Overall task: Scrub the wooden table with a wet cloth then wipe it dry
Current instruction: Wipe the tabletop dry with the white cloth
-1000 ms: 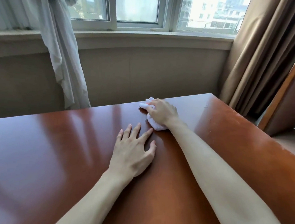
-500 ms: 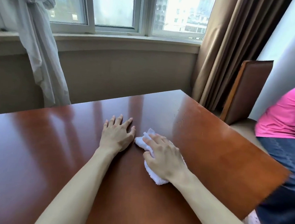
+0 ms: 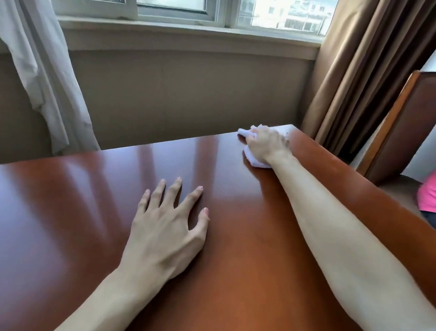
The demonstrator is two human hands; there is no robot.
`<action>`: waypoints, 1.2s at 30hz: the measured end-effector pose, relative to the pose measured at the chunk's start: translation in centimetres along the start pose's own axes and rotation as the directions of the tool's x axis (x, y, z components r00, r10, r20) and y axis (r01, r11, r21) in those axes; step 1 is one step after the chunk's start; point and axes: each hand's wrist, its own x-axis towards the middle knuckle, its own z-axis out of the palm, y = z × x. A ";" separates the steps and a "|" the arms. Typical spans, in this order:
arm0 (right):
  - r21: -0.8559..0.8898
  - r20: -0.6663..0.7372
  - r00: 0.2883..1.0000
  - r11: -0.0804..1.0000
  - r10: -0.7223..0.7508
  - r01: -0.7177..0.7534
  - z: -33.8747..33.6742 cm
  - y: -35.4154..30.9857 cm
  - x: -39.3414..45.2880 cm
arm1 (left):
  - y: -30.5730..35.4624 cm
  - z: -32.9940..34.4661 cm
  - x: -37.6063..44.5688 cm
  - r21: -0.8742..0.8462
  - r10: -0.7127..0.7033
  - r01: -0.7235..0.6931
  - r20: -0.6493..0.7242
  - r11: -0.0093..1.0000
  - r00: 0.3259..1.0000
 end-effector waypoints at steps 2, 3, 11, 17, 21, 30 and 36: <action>-0.006 -0.007 1.000 1.000 0.021 -0.021 0.1 0.1 2.6 | 0.0 0.0 0.1 0.008 -0.010 0.010 -0.008 1.000 1.000; -0.013 -0.003 1.000 1.000 0.021 -0.021 0.2 0.0 3.0 | 0.0 -0.1 0.1 0.008 -0.015 0.015 -0.005 1.000 1.000; -0.018 0.079 0.987 0.989 -0.143 0.145 -1.6 0.1 -12.3 | 0.3 -0.4 0.0 -0.018 -0.014 0.014 0.029 1.000 0.999; 0.018 0.078 0.953 0.956 -0.294 0.293 -3.6 -0.4 -30.3 | 0.4 -0.6 -0.3 -0.003 -0.001 0.001 0.046 1.000 0.999; 0.071 0.093 0.943 0.947 -0.320 0.315 -4.2 -0.2 -33.7 | 0.3 -0.9 -0.6 0.016 0.004 -0.005 0.089 1.000 0.996; 0.028 0.060 0.990 0.991 -0.130 0.128 -1.9 0.6 -15.7 | 0.1 -0.6 -0.4 -0.020 0.016 -0.015 0.038 1.000 0.999; 0.012 -0.004 1.000 1.000 -0.022 0.022 -0.2 0.6 -1.0 | -0.1 0.0 0.1 0.020 -0.009 0.009 0.017 1.000 1.000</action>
